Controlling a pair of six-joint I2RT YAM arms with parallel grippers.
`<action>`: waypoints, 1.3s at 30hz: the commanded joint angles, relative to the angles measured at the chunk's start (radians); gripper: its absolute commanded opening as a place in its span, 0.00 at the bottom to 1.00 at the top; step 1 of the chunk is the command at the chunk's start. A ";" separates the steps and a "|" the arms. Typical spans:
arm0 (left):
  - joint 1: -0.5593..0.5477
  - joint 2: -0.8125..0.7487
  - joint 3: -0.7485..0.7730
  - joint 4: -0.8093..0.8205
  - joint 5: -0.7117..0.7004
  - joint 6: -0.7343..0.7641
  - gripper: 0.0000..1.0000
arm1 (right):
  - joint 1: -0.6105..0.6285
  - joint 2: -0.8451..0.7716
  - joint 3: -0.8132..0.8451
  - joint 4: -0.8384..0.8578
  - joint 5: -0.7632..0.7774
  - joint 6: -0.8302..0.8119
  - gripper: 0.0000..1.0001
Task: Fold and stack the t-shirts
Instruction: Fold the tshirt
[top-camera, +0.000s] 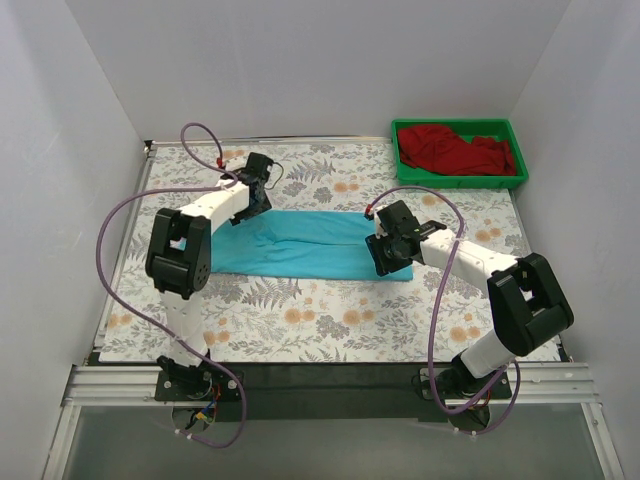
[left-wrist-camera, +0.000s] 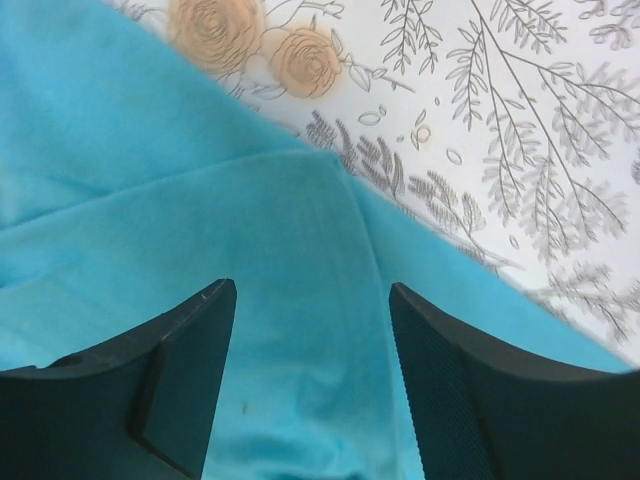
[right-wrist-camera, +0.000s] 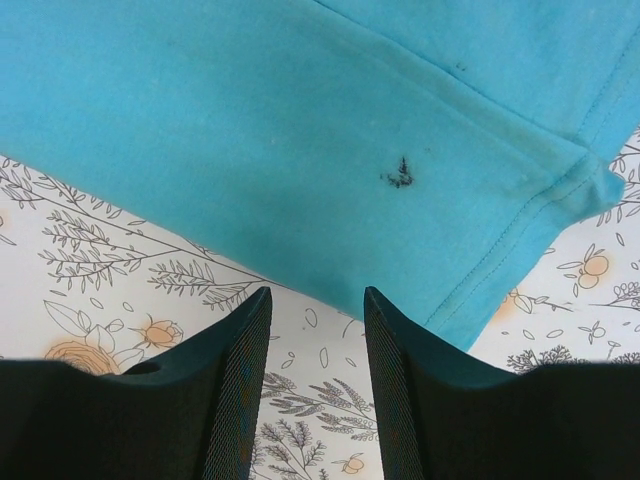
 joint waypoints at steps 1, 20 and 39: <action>-0.007 -0.224 -0.096 0.016 -0.017 -0.067 0.60 | 0.009 -0.006 0.004 0.009 -0.024 -0.015 0.42; 0.024 -0.246 -0.383 0.067 0.012 -0.139 0.61 | 0.012 0.080 -0.060 -0.002 -0.024 -0.024 0.42; 0.087 0.196 0.077 0.269 0.216 0.445 0.70 | 0.293 0.238 0.075 -0.203 -0.507 -0.036 0.42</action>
